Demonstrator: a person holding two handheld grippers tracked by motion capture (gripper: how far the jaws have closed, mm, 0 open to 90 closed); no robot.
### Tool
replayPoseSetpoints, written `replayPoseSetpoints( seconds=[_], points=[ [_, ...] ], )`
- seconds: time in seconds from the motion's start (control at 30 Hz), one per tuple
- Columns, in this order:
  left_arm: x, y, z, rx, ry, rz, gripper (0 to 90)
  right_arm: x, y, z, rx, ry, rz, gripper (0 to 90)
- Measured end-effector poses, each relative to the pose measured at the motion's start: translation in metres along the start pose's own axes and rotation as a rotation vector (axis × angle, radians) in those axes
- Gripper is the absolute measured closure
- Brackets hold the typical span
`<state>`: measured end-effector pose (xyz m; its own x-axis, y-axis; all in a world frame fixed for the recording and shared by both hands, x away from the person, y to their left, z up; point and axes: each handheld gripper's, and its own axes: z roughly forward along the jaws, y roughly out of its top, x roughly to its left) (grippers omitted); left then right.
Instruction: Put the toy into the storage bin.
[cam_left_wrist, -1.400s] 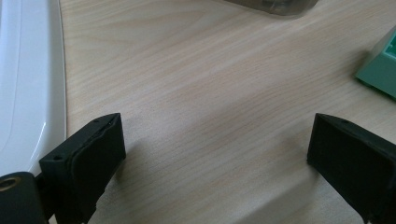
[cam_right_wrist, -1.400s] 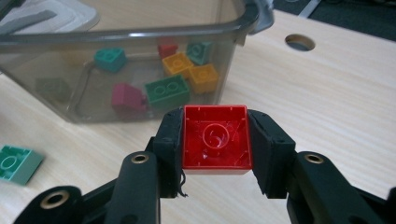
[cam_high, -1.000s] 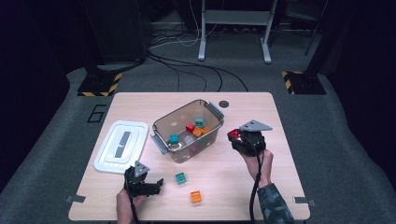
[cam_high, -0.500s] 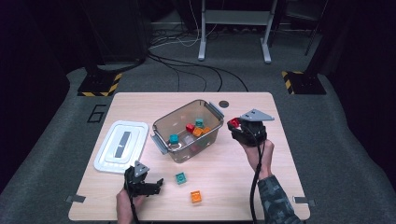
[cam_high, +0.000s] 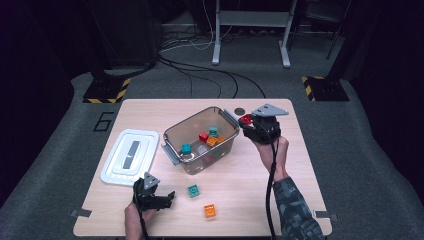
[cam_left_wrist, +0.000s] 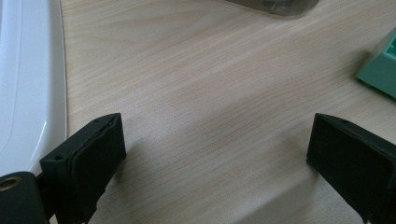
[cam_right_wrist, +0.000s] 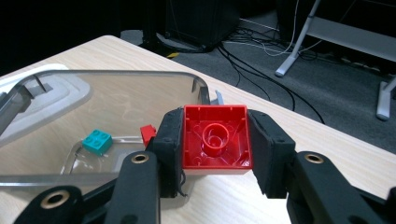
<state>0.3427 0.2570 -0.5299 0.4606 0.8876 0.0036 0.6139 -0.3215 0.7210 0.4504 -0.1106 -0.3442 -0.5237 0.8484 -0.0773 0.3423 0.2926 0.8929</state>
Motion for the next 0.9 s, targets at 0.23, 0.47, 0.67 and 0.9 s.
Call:
replayPoseSetpoints(
  seconds=[0.23, 0.47, 0.67, 0.9],
  points=[
    [0.0, 0.0, 0.0, -0.003, 0.0, -0.001, 4.0, 0.001, 0.011, 0.014, 0.003, 0.009, -0.021, 58.4],
    [-0.001, 0.0, 0.0, -0.008, 0.006, 0.0, 4.0, 0.002, 0.014, 0.029, 0.025, 0.016, -0.025, 58.4],
    [-0.001, 0.0, 0.0, -0.004, 0.005, 0.005, 4.0, 0.006, 0.019, 0.041, 0.036, 0.031, -0.038, 58.3],
    [0.0, 0.0, 0.0, 0.0, 0.0, 0.004, 4.0, 0.013, 0.022, 0.056, 0.058, 0.048, -0.05, 58.3]
  ],
)
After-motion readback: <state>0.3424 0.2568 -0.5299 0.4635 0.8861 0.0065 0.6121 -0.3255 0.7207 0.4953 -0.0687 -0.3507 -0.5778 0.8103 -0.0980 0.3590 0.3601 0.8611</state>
